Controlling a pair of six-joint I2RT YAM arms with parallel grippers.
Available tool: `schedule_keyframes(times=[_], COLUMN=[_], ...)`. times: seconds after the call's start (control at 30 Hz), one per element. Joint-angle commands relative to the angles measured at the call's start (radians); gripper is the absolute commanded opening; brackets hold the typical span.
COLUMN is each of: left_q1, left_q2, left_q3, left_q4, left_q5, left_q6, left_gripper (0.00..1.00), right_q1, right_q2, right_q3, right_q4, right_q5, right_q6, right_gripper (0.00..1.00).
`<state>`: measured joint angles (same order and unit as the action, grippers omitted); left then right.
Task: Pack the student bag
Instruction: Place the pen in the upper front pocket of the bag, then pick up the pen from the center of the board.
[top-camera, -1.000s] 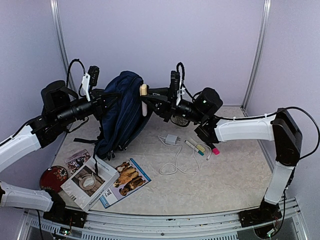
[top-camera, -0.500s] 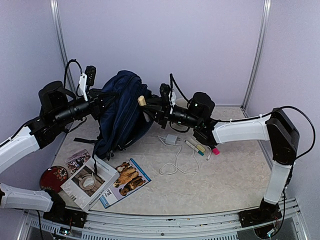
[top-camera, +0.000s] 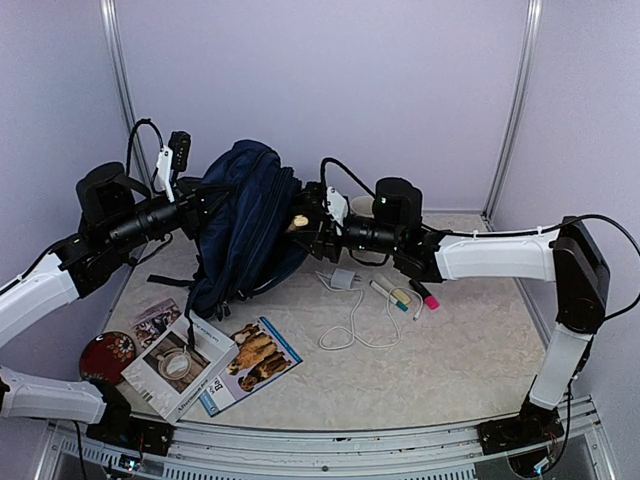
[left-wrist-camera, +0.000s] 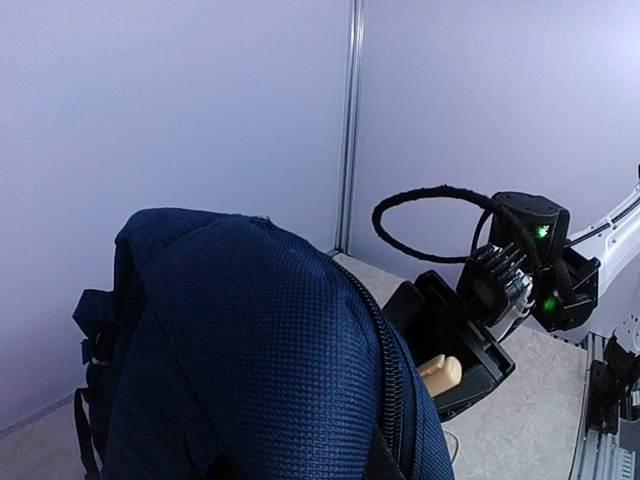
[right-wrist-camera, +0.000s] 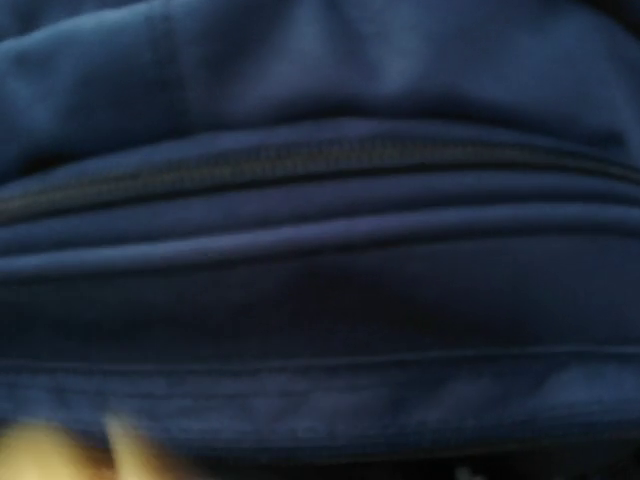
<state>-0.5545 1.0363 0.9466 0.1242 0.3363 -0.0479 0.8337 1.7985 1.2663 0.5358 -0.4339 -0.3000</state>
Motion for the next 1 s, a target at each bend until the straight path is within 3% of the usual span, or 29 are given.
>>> schedule_keyframes(times=[0.0,0.3,0.43,0.5,0.73,0.87,0.97], left_q1=[0.02,0.027,0.032,0.034,0.044,0.047,0.051], left_q2=[-0.028,-0.022,-0.019,-0.022,-0.016,-0.019,-0.014], left_q3=[-0.001,0.0,-0.001,0.0,0.001,0.0,-0.001], left_q4=[0.086,0.084,0.085,0.083,0.083,0.084,0.085], left_q5=[-0.022,-0.017,-0.033,-0.037,-0.037,-0.043,-0.048], left_q6=[-0.002,-0.003,-0.007,-0.009,-0.019,-0.019,-0.02], left_gripper=[0.0,0.0,0.0,0.0,0.0,0.0,0.0], right_q1=[-0.008,-0.008,-0.023,-0.052,-0.26,-0.329,-0.382], right_q2=[-0.034,-0.063,-0.124,-0.172,-0.325,-0.279,-0.202], right_q3=[0.046,0.12,0.185,0.207,0.124,0.086,0.043], right_q4=[-0.078,-0.135,-0.232,-0.309,-0.628,-0.896,-1.005], right_q5=[-0.031,0.003,-0.107,-0.097,0.199,0.512,0.574], right_q6=[0.006,0.122,0.214,0.27,0.452,0.448,0.444], right_gripper=[0.61,0.65,0.84,0.87,0.84,0.79,0.73])
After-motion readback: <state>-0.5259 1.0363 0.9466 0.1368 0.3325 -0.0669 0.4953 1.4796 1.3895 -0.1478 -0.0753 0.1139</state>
